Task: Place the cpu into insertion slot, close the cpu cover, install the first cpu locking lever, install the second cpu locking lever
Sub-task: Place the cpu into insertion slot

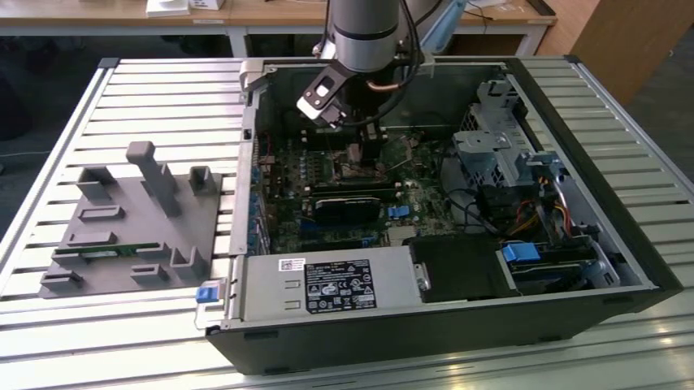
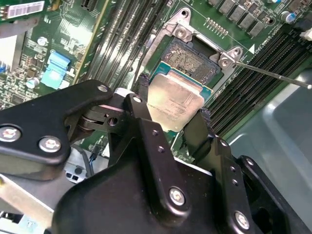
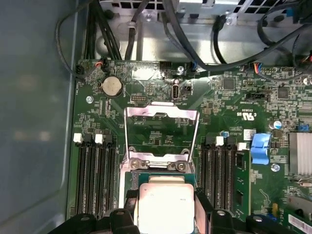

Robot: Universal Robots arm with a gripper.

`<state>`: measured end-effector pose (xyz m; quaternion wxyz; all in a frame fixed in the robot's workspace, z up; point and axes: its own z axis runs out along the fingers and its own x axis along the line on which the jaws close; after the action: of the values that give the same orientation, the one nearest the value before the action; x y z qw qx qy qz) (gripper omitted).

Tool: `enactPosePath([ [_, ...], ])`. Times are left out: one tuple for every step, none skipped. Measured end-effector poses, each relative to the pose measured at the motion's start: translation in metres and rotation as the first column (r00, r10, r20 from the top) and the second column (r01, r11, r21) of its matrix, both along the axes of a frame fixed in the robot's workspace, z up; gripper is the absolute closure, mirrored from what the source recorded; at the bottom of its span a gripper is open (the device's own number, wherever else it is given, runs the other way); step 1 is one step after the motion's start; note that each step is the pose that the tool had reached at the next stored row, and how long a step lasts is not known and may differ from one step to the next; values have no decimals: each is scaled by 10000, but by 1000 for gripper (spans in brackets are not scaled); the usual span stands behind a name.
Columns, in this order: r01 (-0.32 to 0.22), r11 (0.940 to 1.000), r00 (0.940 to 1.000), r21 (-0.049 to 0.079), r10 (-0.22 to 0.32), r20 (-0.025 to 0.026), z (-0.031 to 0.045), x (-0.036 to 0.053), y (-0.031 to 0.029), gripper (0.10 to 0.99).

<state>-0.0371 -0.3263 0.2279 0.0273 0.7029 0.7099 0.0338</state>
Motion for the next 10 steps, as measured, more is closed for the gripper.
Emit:
enactPosePath([
  [0,10000,10000,0,0,0,-11,-6,5,545],
  [0,10000,10000,0,0,0,-21,-11,9,545],
  [0,10000,10000,0,0,0,-31,-15,11,545],
  [0,10000,10000,0,0,0,-40,-20,12,545],
  [0,10000,10000,0,0,0,-50,-27,12,545],
  [0,10000,10000,0,0,0,-61,-34,13,545],
  [0,10000,10000,0,0,0,-72,-43,13,545],
  [2,10000,10000,0,-2,0,-82,-52,14,545],
  [12,10000,10000,0,-12,0,-93,-57,14,545],
  [25,10000,10000,0,-25,0,-103,-62,14,545],
])
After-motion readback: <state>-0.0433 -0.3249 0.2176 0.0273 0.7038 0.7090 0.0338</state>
